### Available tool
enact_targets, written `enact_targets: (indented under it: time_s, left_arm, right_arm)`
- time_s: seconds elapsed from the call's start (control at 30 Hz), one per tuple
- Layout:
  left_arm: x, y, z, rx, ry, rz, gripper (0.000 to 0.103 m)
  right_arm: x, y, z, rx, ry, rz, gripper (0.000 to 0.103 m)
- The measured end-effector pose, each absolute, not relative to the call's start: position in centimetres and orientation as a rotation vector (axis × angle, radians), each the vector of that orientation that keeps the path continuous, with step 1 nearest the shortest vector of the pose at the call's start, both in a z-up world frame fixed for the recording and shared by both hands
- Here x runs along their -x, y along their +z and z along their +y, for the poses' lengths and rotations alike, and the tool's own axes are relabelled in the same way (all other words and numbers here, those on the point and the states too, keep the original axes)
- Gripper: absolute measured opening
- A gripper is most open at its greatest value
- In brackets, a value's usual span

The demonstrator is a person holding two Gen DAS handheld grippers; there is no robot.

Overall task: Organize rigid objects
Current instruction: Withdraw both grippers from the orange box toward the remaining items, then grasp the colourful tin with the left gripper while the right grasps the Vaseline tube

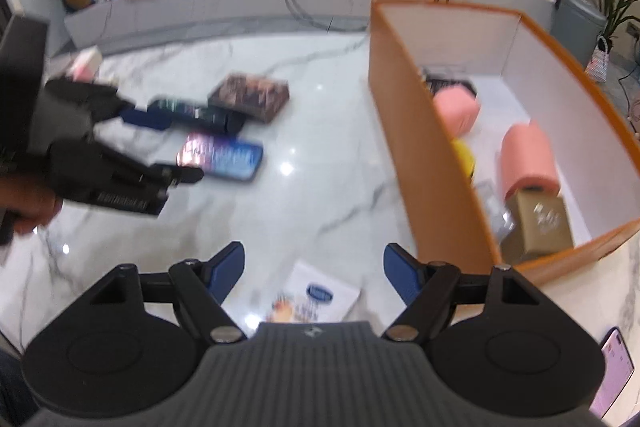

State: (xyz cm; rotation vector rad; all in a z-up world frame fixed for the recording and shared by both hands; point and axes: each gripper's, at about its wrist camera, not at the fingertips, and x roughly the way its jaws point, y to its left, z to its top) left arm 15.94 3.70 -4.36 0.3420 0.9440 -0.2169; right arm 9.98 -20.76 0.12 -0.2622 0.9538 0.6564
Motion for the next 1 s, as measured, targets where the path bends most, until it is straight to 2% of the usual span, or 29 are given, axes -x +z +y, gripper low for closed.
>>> enact_targets:
  time_s: [0.63,0.87,1.0]
  left_arm:
    - [-18.8,-7.4,6.9,-0.258,-0.408,0.965,0.087]
    - [-18.1,-7.2,5.3,-0.273,-0.426,0.992,0.067]
    - [-17.0,-6.9,4.4,-0.283,-0.413,1.028,0.062]
  right_arm:
    - [-10.2,-2.6,-21.7,0.294,0.673,1.051,0.078]
    - [-9.6,-3.9,-21.5,0.324,0.685,1.13,0.078]
    - [-8.8,-5.1,-21.0,0.336,0.701,1.162,0.079]
